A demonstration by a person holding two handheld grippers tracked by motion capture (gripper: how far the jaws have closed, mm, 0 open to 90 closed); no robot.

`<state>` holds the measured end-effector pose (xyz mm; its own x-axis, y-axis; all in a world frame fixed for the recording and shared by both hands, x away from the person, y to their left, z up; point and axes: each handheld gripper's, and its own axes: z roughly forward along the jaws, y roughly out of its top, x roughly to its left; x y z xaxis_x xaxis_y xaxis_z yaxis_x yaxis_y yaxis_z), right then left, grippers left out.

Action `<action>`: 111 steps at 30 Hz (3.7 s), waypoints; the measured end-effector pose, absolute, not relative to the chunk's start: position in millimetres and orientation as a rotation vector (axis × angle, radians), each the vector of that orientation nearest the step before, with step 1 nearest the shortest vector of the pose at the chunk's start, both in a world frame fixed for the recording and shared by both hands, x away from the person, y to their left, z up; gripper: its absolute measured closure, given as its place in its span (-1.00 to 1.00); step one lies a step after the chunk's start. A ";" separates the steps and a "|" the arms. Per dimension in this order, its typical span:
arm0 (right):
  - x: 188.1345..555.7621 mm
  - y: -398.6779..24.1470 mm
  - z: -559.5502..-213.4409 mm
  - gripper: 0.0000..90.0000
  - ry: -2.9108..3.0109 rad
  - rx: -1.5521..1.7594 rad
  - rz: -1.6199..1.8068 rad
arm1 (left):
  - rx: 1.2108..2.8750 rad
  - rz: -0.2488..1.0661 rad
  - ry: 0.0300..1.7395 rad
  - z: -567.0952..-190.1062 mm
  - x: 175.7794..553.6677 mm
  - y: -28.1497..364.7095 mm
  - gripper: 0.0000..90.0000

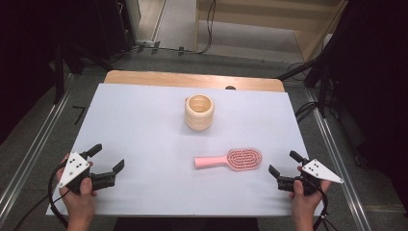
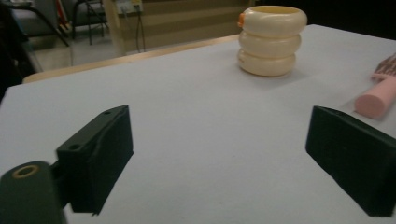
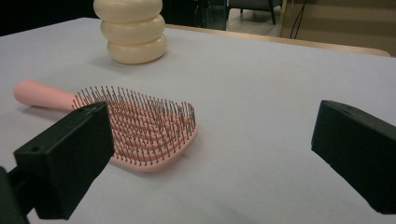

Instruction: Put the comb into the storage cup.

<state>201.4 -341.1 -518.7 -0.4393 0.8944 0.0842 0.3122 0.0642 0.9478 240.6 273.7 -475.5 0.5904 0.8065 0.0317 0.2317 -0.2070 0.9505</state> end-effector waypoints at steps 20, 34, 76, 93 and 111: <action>201.9 -338.3 -517.8 -1.00 1.841 1.181 1.370 | 1.810 0.582 0.742 -450.0 258.6 215.8 -1.00; 202.0 -338.1 -517.8 -1.00 1.842 1.181 1.372 | 1.870 0.566 0.658 -440.5 266.8 171.5 -1.00; 203.3 -337.8 -517.9 -1.00 1.856 1.171 1.369 | 2.166 0.364 0.421 -450.5 300.6 38.1 -1.00; 203.7 -337.6 -517.9 -1.00 1.859 1.172 1.367 | 2.326 0.291 0.331 -462.9 311.0 4.9 -0.87; 204.0 -337.7 -517.8 -1.00 1.856 1.177 1.369 | 2.459 0.229 0.314 -471.8 322.2 -14.8 -0.67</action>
